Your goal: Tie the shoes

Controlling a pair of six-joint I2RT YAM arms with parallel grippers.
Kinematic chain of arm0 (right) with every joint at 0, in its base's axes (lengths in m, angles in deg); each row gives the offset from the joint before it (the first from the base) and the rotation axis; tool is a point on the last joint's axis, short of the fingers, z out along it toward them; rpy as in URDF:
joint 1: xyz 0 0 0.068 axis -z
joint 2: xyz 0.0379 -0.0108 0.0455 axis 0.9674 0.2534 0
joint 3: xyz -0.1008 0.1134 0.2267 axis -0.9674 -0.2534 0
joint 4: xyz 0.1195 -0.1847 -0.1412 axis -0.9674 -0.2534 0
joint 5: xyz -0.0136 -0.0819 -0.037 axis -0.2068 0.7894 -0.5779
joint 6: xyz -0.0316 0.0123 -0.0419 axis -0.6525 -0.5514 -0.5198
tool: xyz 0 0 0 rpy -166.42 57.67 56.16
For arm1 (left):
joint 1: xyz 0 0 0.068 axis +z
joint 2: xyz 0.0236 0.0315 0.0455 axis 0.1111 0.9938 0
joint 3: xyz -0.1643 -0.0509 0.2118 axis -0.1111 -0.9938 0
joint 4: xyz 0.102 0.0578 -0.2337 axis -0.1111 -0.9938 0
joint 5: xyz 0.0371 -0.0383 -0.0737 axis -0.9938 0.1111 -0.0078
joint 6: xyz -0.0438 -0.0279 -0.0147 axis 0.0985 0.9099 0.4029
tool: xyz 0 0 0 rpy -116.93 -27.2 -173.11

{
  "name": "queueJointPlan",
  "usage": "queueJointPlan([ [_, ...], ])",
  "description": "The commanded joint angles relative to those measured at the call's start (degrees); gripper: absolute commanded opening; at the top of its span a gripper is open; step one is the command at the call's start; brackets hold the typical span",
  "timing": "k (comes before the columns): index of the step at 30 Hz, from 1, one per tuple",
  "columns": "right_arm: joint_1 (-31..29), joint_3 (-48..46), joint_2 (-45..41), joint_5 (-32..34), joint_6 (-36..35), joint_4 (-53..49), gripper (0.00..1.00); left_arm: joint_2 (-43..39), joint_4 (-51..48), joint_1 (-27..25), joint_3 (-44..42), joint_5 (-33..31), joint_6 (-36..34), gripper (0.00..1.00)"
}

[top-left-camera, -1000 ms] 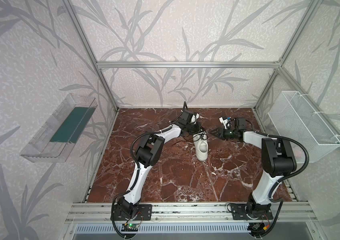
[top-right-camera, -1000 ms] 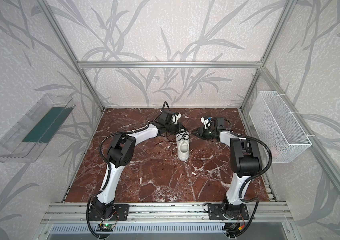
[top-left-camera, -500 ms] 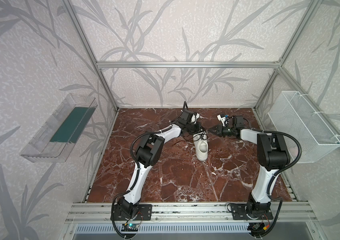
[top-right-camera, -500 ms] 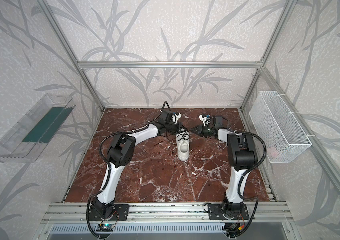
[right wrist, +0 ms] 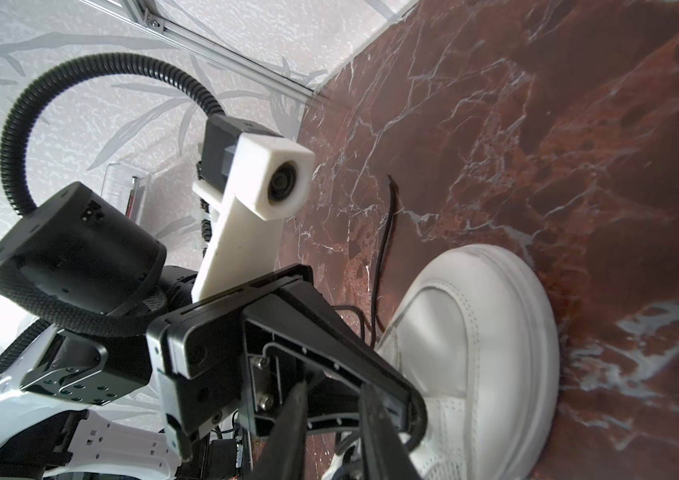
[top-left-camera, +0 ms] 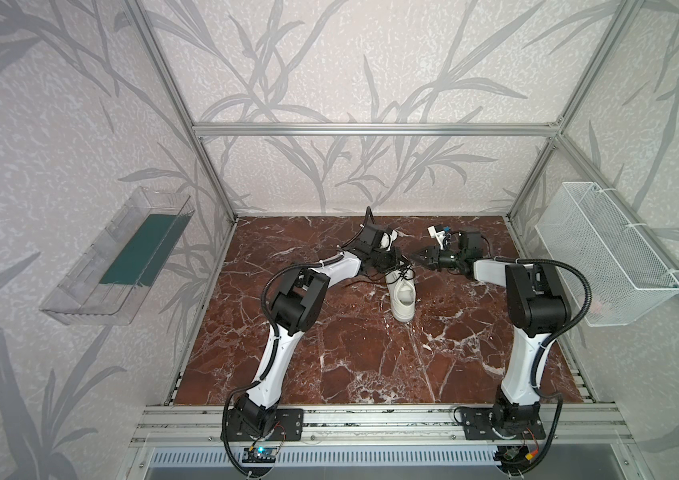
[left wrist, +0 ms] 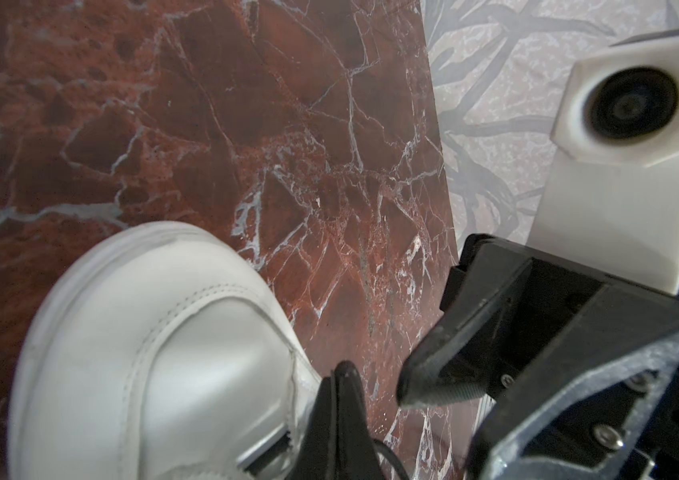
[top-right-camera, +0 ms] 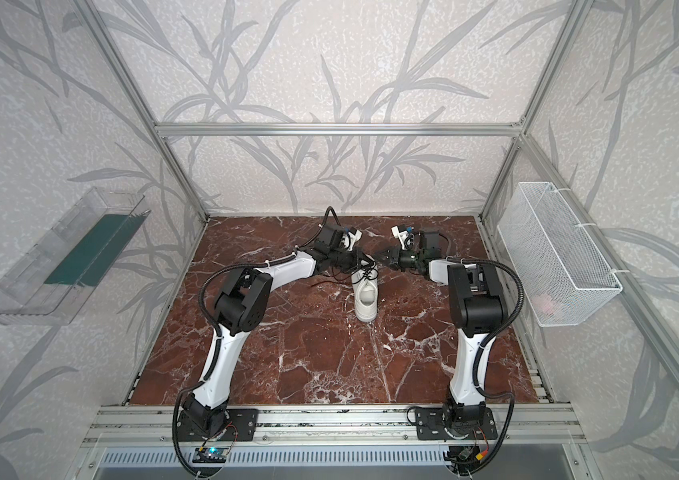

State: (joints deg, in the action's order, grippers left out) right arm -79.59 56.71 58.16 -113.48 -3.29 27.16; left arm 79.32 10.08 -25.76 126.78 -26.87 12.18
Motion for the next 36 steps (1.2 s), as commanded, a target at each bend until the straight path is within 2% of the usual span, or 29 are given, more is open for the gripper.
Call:
queueJointPlan([
  [1, 0.1, -0.8, 1.0, 0.3, 0.4, 2.1, 0.27, -2.2, 2.3, 0.3, -0.6, 1.0, 0.9, 0.0],
  [5, 0.7, -0.1, 1.4, 1.5, 0.4, -0.3, 0.32, -2.6, 3.7, 0.4, -1.7, 0.9, 1.4, 0.0],
  [12, 1.3, 0.3, 2.1, 2.5, 1.2, -2.5, 0.31, -2.8, 4.9, 0.7, -2.5, 0.6, 2.1, 0.0],
  [20, 0.8, 1.4, 4.0, -1.4, 2.9, 0.1, 0.28, -2.9, 4.9, 0.9, -2.9, 0.4, 2.0, 0.0],
  [29, 0.7, -0.1, 6.0, -4.8, 10.0, 9.8, 0.19, -2.9, 6.6, 0.9, -3.4, 0.2, 3.3, 0.0],
  [36, 0.6, -0.6, 6.4, -3.8, 8.4, 7.7, 0.23, -2.6, 7.8, 1.0, -2.9, 0.4, 4.4, 0.0],
])
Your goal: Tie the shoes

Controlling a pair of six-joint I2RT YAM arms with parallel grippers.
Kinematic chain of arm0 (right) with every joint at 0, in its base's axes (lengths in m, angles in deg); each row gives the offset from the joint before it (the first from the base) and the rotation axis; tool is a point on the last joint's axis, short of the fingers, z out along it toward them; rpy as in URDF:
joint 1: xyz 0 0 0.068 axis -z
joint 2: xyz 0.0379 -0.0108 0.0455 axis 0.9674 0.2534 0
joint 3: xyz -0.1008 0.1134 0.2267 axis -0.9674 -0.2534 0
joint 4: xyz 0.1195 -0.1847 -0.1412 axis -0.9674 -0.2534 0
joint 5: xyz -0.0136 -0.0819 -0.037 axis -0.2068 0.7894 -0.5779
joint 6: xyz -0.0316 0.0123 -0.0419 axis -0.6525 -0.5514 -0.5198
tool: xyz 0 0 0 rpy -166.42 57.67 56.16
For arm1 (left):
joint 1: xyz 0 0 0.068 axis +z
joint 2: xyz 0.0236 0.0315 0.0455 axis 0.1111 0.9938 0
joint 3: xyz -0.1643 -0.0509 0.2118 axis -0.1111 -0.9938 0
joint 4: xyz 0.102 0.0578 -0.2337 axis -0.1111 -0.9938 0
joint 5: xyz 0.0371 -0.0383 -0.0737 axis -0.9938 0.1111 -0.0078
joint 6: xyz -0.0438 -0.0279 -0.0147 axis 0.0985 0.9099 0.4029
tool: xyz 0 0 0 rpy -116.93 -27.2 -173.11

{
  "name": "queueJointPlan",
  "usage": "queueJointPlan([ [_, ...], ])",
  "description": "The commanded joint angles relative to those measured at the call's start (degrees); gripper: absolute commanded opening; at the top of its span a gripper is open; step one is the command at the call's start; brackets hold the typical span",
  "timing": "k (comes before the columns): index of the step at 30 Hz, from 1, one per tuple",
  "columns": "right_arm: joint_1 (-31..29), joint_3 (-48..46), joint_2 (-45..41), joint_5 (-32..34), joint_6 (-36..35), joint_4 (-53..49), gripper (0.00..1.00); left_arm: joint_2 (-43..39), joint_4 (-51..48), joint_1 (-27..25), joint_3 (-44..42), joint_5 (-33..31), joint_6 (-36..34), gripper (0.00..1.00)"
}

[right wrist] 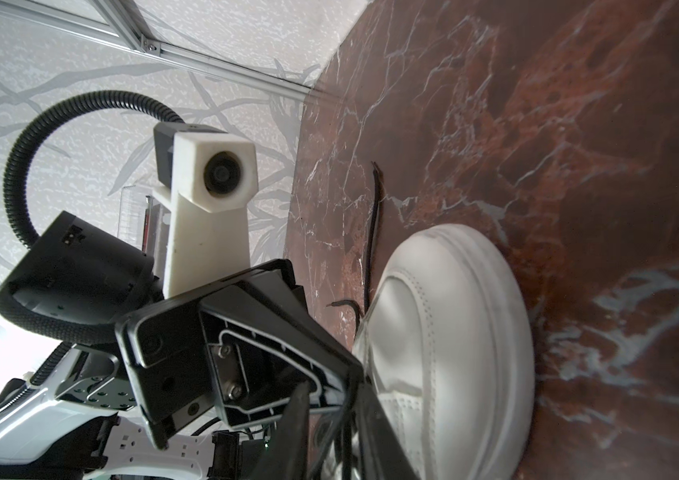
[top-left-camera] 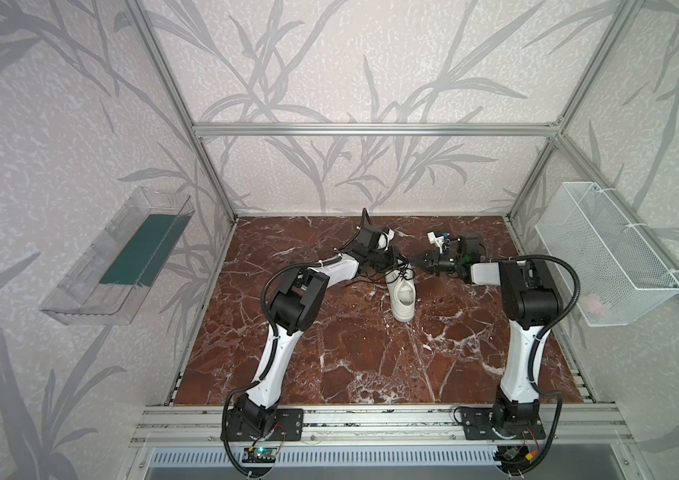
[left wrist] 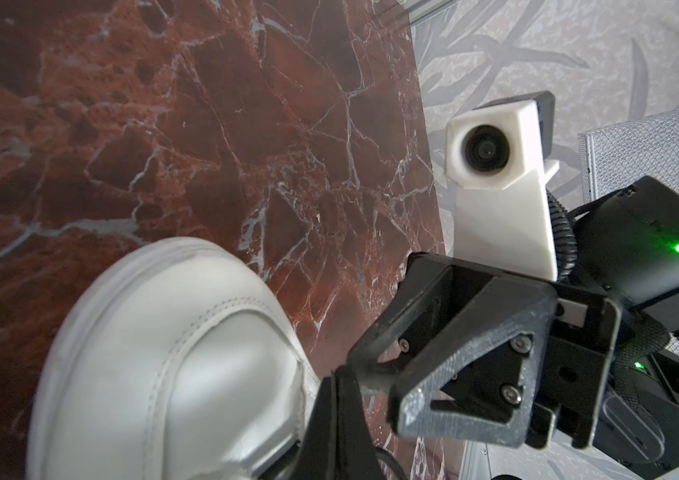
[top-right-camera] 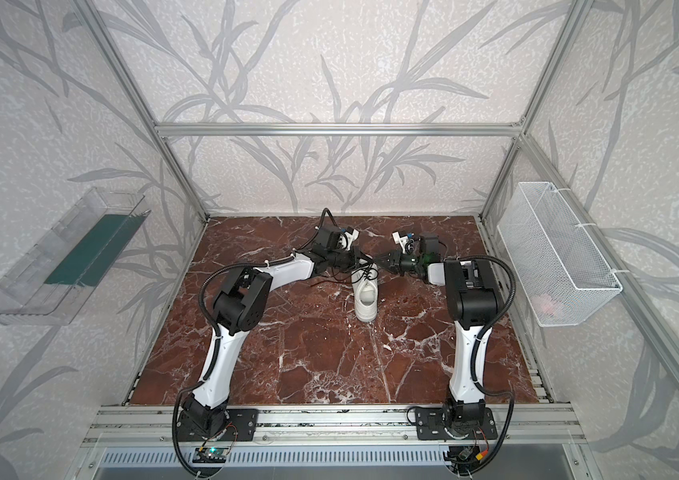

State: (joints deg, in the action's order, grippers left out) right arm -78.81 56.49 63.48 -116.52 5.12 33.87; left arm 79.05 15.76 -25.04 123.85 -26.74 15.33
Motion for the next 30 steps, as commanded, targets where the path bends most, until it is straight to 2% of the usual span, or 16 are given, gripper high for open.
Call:
queueJointPlan([
  [1, -0.2, -0.4, 1.3, -1.0, 1.1, 2.4, 0.23, -2.2, 2.2, 0.2, 0.1, 0.4, 1.4, 0.0],
  [3, -0.3, -0.6, 1.9, -1.5, 3.4, 5.4, 0.22, -2.4, 2.0, 0.3, -0.1, 0.5, 1.4, 0.0],
  [7, -0.4, -0.4, 2.3, -1.4, 3.5, 5.5, 0.19, -2.8, 2.3, 0.2, -0.9, 0.1, 1.5, 0.0],
  [13, -0.5, -0.6, 2.5, -1.8, 3.4, 6.0, 0.0, -2.7, 3.0, 0.2, -1.4, 0.0, 1.5, 0.0],
  [22, -0.5, -1.4, 0.7, -0.9, 1.1, 3.8, 0.0, -3.8, 4.2, 0.4, -1.9, 0.4, 0.5, 0.04],
  [28, -0.4, -0.9, -0.3, -1.1, -1.4, -0.2, 0.0, -3.8, 4.1, 1.0, -1.7, -0.1, -0.9, 0.12],
  [30, -0.4, -0.7, -0.6, -1.4, -2.6, -1.4, 0.0, -4.0, 3.4, 1.3, -1.6, 0.0, -1.6, 0.18],
])
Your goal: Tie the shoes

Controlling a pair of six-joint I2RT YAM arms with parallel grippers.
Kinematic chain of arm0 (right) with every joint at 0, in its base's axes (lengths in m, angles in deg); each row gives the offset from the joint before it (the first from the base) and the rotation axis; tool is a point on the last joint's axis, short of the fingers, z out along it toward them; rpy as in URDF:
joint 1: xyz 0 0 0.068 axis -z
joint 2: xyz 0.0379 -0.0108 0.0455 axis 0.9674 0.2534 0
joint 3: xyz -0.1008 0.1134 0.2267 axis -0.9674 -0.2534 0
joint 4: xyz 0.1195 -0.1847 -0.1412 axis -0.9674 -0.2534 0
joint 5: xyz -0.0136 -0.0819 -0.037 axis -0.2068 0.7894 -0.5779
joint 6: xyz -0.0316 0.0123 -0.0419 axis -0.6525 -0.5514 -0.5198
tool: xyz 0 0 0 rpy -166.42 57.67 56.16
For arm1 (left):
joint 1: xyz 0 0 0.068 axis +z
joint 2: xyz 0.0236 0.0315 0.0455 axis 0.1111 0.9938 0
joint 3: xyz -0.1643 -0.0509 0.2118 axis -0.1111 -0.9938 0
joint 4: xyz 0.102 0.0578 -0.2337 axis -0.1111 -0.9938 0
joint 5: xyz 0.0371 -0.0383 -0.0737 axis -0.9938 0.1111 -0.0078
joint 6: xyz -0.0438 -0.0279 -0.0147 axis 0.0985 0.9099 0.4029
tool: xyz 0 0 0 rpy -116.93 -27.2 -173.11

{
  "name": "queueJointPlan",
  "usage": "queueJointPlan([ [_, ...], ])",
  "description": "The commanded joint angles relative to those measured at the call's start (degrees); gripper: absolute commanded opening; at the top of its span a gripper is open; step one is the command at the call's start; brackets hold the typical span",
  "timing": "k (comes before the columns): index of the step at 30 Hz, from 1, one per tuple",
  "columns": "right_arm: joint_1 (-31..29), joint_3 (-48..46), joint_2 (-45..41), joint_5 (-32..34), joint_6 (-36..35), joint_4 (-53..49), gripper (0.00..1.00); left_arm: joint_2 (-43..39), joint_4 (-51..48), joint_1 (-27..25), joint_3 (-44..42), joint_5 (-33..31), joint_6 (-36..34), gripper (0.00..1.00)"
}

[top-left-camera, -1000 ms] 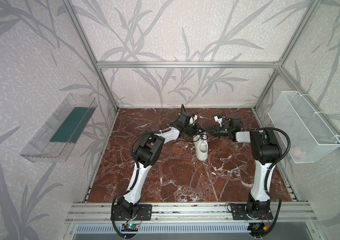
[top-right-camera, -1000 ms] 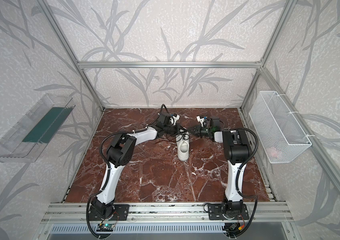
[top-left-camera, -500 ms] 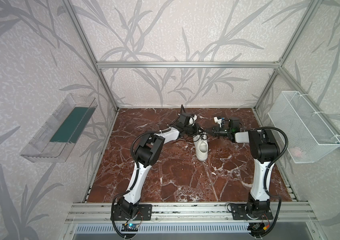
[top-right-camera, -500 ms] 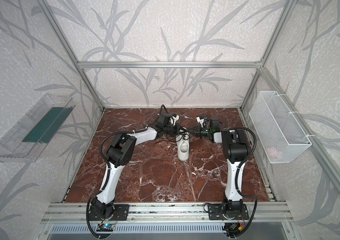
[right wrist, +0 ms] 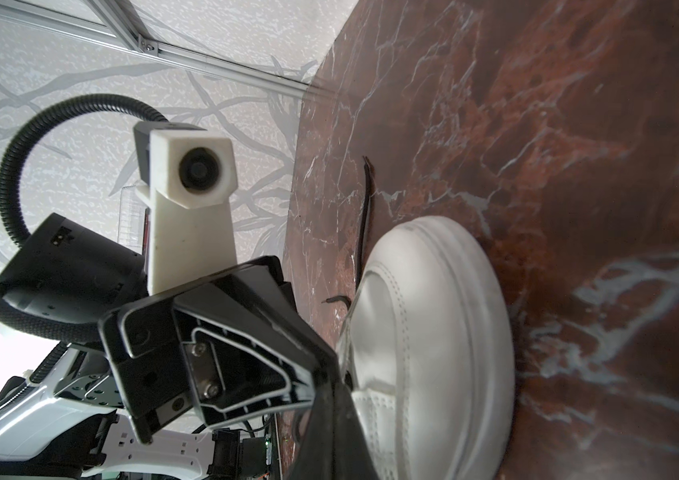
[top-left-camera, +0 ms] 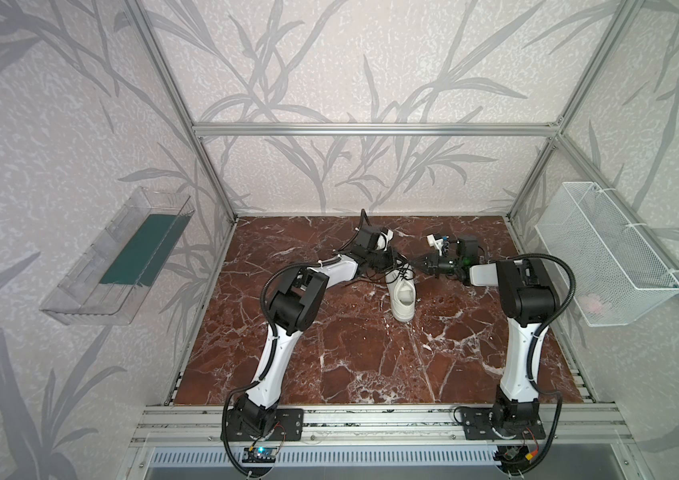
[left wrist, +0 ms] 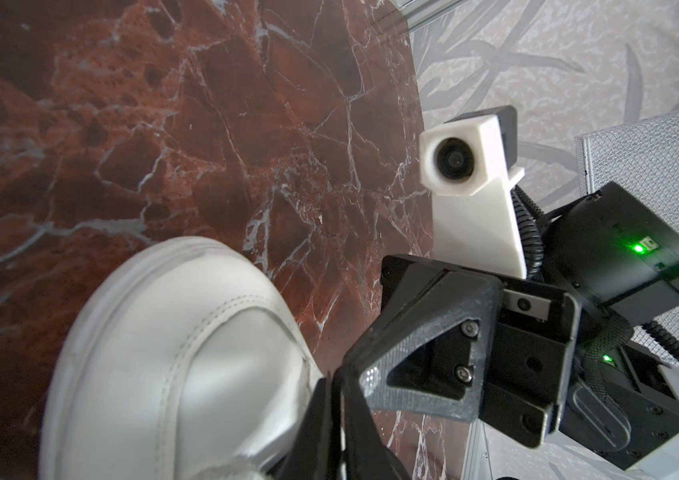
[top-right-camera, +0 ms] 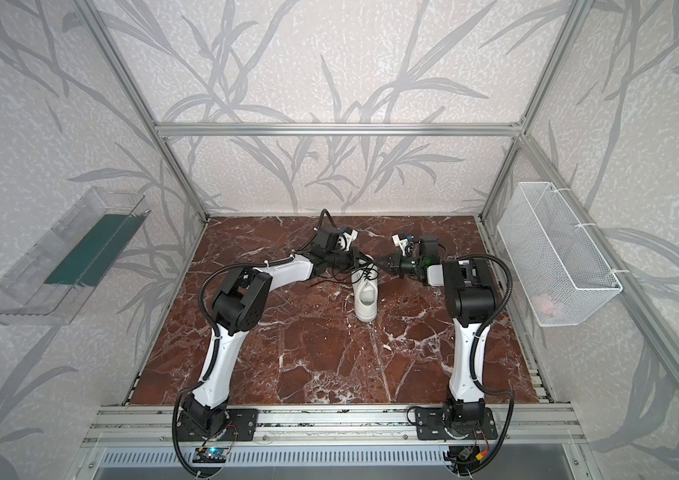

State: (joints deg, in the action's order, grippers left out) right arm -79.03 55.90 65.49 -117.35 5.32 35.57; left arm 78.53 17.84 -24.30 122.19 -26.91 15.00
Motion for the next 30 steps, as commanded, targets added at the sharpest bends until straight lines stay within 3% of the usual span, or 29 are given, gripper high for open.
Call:
queueJointPlan([
  [1, -0.2, 0.0, -2.8, -0.7, -3.0, -3.5, 0.0, -3.7, 0.7, 0.6, 0.1, 0.2, -2.0, 0.2],
  [10, 0.1, 0.6, -3.3, -0.5, -3.3, -4.4, 0.0, -7.2, -5.7, 2.1, 0.5, -1.3, -10.6, 0.26],
  [17, 0.4, 0.1, -3.7, -1.4, -2.7, -3.8, 0.0, -9.6, -19.7, 4.9, 2.9, -0.4, -28.8, 0.3],
  [21, 0.4, -0.3, -4.2, -2.3, -3.0, -4.1, 0.0, -8.7, -30.0, 7.4, 6.4, 5.7, -40.1, 0.29],
  [30, 0.6, 0.8, -3.6, -2.3, -5.2, -7.4, 0.0, -8.5, -38.2, 7.3, 7.0, 6.9, -64.7, 0.3],
])
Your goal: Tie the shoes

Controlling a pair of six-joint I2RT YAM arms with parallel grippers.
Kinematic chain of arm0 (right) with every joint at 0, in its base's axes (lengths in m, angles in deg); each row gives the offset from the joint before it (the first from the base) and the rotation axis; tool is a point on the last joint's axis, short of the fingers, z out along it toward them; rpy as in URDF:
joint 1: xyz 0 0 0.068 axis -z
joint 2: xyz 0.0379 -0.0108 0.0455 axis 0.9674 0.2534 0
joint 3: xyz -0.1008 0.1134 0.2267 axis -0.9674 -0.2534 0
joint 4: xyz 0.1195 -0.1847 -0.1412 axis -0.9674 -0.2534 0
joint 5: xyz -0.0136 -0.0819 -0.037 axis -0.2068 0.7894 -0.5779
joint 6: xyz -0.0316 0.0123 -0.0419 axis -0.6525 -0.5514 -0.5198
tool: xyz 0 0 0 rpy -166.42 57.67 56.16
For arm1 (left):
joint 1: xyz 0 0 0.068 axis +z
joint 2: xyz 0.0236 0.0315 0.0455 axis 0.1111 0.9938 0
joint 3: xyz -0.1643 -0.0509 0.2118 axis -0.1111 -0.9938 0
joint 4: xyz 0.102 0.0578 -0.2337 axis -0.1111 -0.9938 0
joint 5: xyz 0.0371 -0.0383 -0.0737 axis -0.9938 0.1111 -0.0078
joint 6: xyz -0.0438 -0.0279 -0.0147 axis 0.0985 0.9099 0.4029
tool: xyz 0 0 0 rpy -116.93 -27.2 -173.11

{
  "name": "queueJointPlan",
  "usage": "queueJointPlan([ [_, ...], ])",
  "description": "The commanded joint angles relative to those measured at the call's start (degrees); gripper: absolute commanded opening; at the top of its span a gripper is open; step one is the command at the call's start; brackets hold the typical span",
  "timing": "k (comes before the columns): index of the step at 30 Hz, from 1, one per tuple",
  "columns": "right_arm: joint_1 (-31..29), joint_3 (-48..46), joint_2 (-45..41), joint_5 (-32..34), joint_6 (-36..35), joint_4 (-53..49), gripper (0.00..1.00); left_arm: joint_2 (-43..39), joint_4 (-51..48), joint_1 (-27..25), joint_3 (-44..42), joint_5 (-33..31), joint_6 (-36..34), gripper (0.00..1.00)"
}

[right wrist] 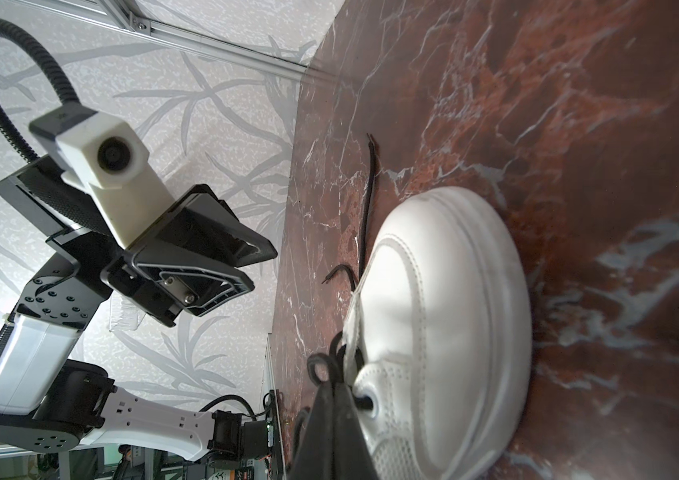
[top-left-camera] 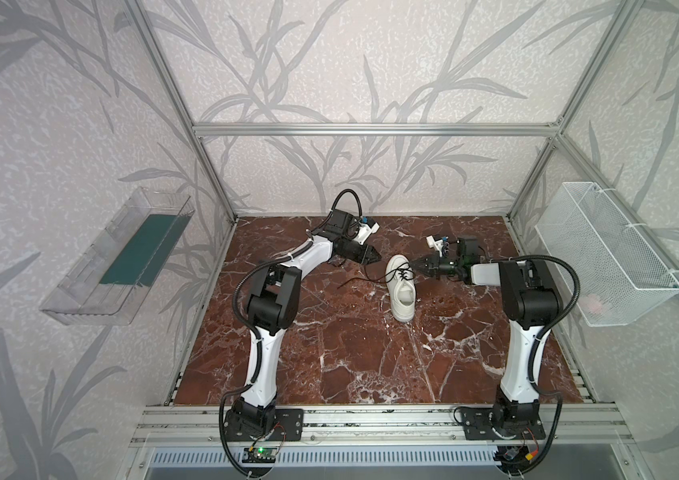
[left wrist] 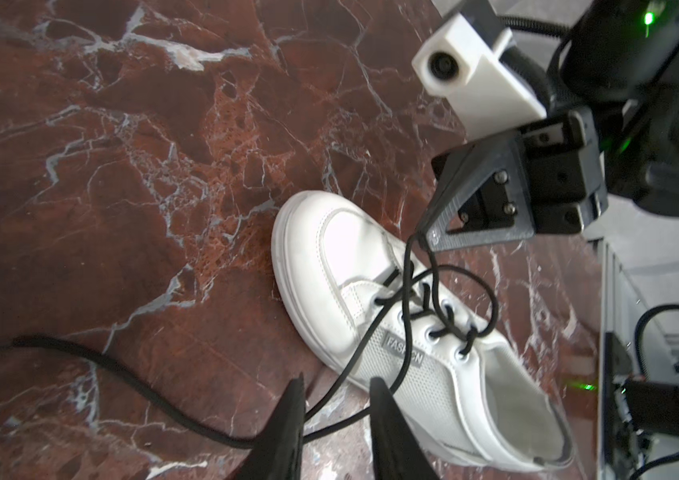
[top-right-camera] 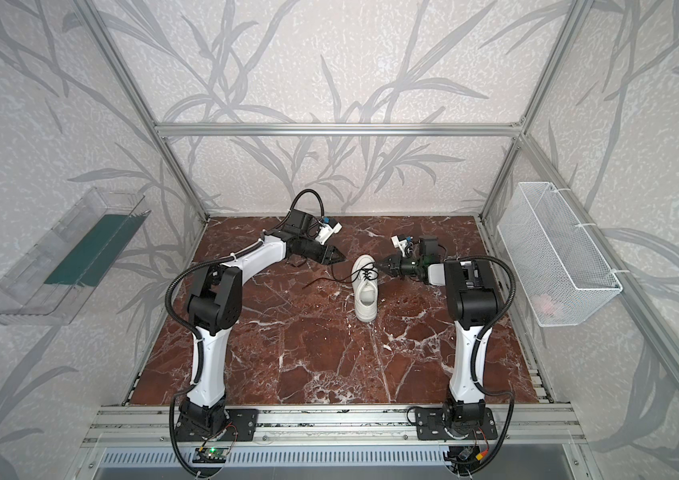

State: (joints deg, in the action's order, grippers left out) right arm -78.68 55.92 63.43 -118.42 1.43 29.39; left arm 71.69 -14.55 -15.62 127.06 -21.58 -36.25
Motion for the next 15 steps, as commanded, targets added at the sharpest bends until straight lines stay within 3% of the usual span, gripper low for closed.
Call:
queueJointPlan([
  [1, 0.3, 1.0, -1.6, -1.3, -1.5, -1.6, 0.0, -1.3, -7.7, -1.7, 2.5, 1.3, -16.2, 0.3],
  [4, 0.3, 1.2, -1.4, -1.4, -2.3, -2.5, 0.0, -0.3, -12.9, -3.1, 4.2, 0.6, -24.0, 0.3],
  [11, 0.4, 1.8, -0.1, -1.8, -1.9, -2.5, 0.0, -0.3, -3.3, -6.0, -0.6, -7.0, -19.0, 0.31],
  [15, 0.3, 0.8, -0.5, -1.8, -1.1, -0.9, 0.0, 0.7, -4.1, -6.0, 0.5, -8.0, -19.6, 0.32],
])
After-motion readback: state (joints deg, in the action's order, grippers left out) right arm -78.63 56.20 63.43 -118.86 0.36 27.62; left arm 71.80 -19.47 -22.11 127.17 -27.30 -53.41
